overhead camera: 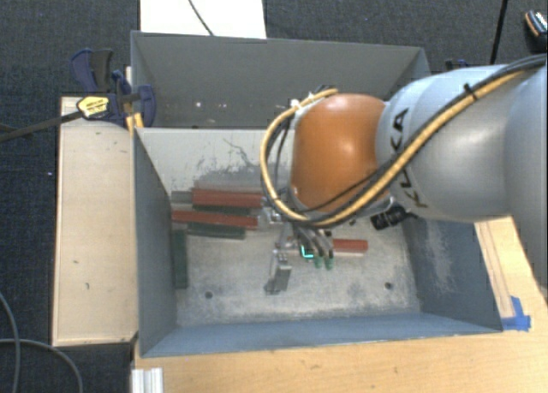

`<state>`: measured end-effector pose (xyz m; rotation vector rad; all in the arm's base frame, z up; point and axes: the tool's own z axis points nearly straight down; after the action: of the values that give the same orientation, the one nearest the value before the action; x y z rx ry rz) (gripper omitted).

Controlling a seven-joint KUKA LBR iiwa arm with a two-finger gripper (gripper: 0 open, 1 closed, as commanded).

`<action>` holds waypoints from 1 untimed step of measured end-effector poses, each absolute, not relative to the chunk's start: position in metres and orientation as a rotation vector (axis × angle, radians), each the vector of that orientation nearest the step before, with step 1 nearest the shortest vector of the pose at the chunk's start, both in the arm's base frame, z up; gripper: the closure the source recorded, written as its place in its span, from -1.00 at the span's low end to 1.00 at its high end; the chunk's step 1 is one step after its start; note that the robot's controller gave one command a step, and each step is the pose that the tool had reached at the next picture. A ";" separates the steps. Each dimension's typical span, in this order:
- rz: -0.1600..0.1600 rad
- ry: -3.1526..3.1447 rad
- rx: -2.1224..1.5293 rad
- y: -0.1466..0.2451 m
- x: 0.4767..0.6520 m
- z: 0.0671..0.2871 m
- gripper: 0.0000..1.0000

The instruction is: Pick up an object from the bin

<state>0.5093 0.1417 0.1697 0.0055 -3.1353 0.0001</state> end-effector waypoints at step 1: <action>-0.001 -3.131 0.271 0.153 0.586 0.088 -1.00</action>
Offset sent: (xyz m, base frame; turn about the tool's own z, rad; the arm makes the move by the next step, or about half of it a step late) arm 0.0760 0.0117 -0.0796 -0.1693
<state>0.5857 0.1533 0.0877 0.2705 -3.1312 -0.0008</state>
